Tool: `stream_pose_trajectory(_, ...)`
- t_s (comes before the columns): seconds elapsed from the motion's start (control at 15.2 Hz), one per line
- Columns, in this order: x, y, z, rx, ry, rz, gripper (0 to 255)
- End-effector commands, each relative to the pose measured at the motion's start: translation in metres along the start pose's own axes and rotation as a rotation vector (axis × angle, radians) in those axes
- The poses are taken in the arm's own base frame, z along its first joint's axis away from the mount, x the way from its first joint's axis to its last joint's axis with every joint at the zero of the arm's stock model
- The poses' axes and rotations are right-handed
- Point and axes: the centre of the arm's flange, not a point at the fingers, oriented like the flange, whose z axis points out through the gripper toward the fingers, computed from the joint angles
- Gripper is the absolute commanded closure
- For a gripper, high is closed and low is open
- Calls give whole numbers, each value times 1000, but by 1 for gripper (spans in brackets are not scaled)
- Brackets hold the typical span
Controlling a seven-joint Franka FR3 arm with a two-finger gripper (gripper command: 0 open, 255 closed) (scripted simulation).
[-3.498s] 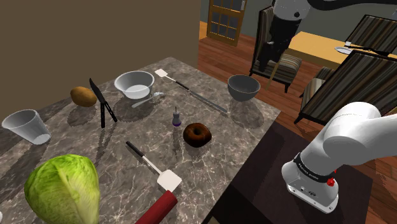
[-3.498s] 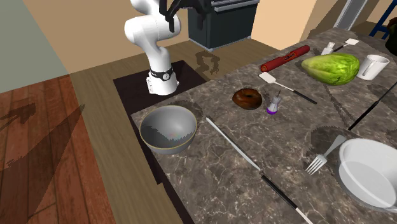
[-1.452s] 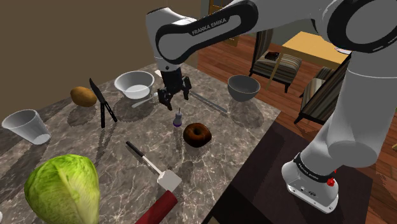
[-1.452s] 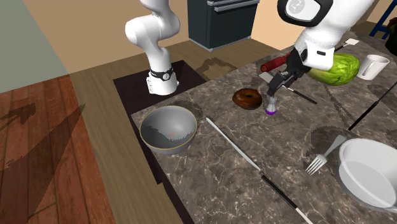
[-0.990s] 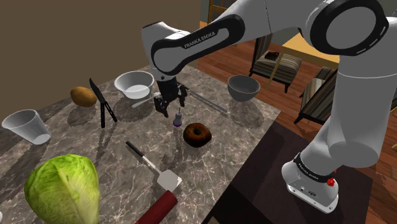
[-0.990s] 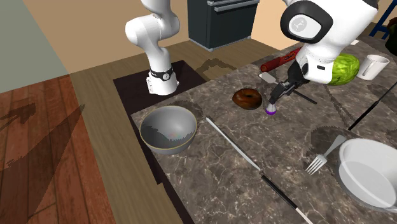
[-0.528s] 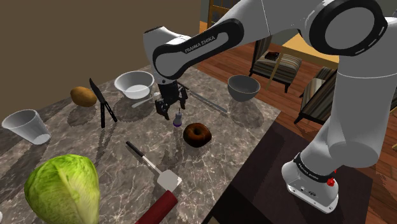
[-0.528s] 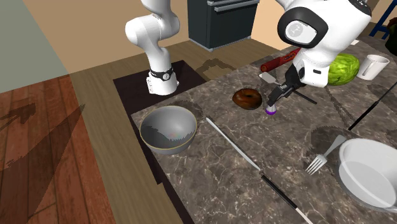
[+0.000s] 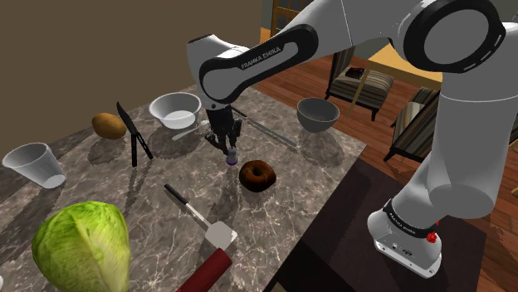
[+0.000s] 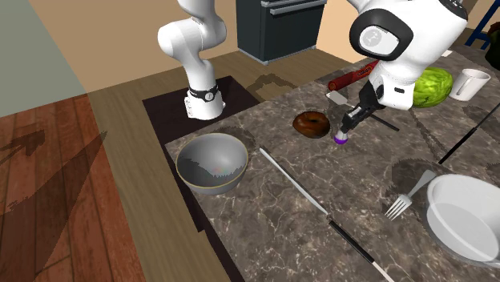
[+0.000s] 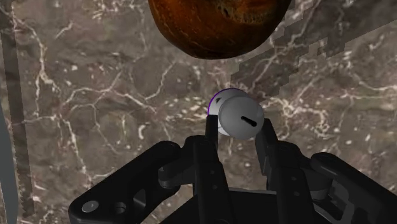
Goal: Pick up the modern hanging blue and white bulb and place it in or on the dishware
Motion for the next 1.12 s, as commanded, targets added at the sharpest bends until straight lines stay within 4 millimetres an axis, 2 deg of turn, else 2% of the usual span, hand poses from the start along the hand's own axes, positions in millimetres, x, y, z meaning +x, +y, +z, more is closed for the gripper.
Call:
stream_pose_trajectory(0.0, 0, 0, 0, 0, 0, 0, 255)
stream_pose_trajectory(0.2, 0, 0, 0, 0, 0, 0, 255)
stream_pose_trajectory(1.06, -16, 1, -67, 0, 0, 0, 255)
